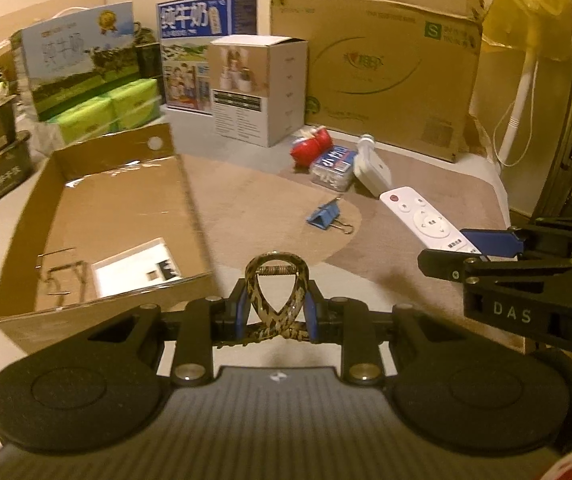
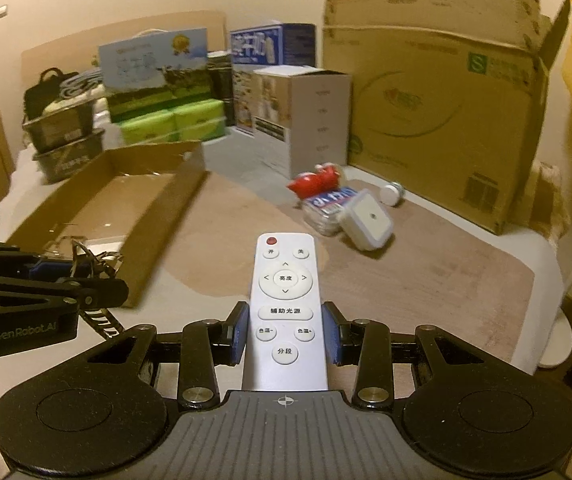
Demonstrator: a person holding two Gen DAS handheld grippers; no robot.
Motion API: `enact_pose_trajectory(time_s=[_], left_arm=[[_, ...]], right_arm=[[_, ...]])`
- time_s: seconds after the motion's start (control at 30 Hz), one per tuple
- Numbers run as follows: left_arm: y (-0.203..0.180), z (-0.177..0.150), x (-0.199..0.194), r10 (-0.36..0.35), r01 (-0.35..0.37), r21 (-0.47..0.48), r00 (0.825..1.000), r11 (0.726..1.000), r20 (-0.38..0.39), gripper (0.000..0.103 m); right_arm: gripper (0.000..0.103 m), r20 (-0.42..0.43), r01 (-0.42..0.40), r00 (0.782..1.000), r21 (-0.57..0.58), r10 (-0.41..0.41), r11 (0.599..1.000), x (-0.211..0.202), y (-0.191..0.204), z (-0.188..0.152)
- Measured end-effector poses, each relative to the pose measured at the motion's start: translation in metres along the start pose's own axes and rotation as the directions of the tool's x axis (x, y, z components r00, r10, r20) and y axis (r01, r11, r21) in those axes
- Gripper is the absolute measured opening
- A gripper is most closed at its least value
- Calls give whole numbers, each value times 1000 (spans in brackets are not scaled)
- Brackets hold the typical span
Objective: Organize rigid objects
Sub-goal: 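Carry remote and keychain into the cardboard tray and open both tools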
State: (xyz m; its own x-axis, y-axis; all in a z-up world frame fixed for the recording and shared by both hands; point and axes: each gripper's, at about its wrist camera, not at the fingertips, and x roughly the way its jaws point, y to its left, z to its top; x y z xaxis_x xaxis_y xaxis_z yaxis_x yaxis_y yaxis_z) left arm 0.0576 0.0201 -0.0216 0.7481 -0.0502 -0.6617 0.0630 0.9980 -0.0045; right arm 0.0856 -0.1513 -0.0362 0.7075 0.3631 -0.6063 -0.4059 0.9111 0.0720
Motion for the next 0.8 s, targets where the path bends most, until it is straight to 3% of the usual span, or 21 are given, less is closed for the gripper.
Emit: enact_pose_trajectory(time_s=[0.37,0.8], left_arm=[[52,2,-25,75,-75,-45,997,996,14,25],[110,12,-17,89,-90,-80,996,993,-20,25]], right_arm=[[39,11,-88,996,-64,89,994,6,50,15],[39,-12,-161,987,-101,160,982,40,100,44]])
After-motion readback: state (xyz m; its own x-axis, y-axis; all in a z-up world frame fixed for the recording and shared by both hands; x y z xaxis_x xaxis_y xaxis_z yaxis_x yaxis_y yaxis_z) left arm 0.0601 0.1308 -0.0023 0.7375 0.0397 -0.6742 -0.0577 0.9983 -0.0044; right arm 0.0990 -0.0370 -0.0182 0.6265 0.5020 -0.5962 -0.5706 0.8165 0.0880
